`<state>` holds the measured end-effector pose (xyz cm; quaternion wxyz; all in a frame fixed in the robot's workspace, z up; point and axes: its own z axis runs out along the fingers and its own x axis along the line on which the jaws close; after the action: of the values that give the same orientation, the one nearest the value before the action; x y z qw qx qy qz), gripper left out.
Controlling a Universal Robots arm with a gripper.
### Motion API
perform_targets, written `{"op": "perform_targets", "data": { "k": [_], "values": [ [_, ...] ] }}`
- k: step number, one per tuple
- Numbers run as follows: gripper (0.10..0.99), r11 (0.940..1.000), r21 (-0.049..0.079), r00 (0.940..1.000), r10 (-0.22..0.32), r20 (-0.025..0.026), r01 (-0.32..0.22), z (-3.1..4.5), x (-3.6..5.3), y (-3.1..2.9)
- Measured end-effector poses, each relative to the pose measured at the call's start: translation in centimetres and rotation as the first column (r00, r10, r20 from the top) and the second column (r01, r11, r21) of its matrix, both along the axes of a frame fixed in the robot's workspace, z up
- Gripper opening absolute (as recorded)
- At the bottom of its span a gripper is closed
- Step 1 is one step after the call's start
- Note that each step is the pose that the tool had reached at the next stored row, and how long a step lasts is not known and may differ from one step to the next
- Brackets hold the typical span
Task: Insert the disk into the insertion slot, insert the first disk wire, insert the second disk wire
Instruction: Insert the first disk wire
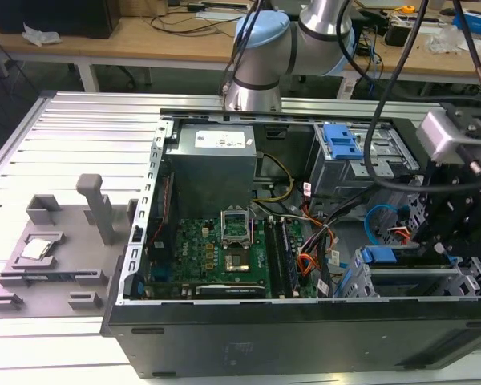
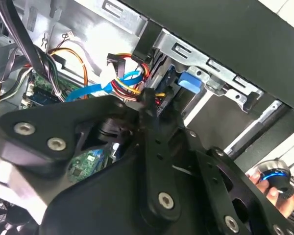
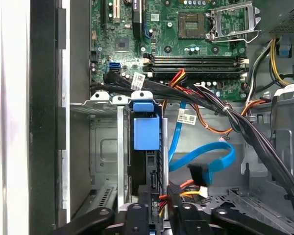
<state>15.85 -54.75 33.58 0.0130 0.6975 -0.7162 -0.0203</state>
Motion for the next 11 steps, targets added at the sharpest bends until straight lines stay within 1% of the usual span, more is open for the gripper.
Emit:
{"op": "perform_targets", "data": {
  "k": [2, 4, 6, 7, 8, 9, 10, 11],
  "values": [
    [0.298, 1.0, -0.001, 1.0, 0.0, 0.0001, 0.0, 0.15, 0.0, 0.0],
    [0.298, 1.0, 0.0, 1.0, 0.0, 0.0006, 0.0, 1.52, 0.0, 0.0],
    [0.286, 1.0, 0.0, 1.0, 0.0, 0.0015, 0.0, 3.14, 0.0, 0.14],
    [0.216, 1.0, 0.0, 1.0, 0.0, 0.0017, 0.0, 3.67, 0.0, 0.17],
    [0.216, 1.0, 0.0, 1.0, 0.0, 0.0017, 0.0, 4.03, 0.0, 0.19],
    [0.106, 1.0, 0.0, 1.0, 0.0, 0.002, 0.0, 4.61, 0.0, 0.22],
    [0.106, 1.0, 0.0, 1.0, 0.0, 0.0022, 0.0, 5.03, 0.0, 0.21],
    [0.106, 1.0, 0.0, 1.0, 0.0, 0.0022, 0.0, 5.16, 0.0, 0.21]
  ]
}}
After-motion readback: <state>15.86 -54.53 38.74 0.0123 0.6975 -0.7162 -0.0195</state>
